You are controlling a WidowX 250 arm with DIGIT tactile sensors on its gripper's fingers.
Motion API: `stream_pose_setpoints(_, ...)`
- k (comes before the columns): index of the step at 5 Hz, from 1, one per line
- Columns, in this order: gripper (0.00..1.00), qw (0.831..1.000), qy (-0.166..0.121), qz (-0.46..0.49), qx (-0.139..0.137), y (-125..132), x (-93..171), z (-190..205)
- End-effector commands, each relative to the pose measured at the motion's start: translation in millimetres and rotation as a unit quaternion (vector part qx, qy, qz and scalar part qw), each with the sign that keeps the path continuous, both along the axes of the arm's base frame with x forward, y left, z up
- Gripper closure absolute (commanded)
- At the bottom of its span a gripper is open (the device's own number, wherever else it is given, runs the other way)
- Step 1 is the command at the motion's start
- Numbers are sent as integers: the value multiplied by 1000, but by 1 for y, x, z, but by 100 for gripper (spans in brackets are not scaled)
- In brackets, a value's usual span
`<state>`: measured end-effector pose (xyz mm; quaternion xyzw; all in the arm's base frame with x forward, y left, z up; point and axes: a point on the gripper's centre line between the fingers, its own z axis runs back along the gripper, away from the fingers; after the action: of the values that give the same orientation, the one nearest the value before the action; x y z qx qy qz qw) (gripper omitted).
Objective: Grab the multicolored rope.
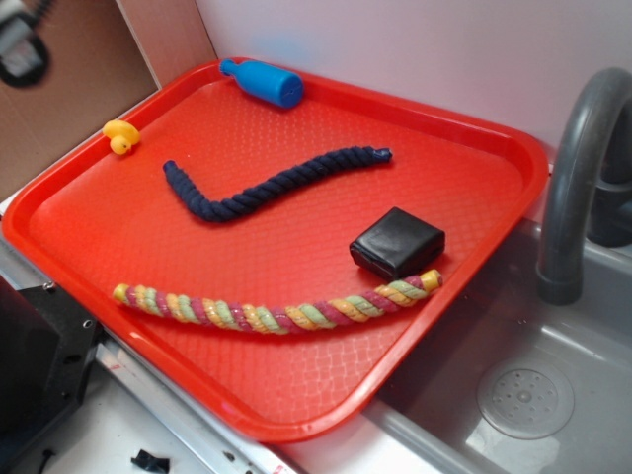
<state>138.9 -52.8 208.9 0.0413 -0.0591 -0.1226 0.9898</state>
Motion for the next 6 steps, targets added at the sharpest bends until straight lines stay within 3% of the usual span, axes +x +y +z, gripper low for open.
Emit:
stream_pose_setpoints(1, 0, 982, -25, -172, -71, -45, 13, -42)
stream_pose_setpoints(2, 0, 979, -9, -191, -66, -54, 14, -64)
stream_pose_setpoints(4, 0, 967, 40, -252, -20, -78, 20, -125)
stream_pose_setpoints(6, 0, 955, 73, -288, -9, -92, 15, -171)
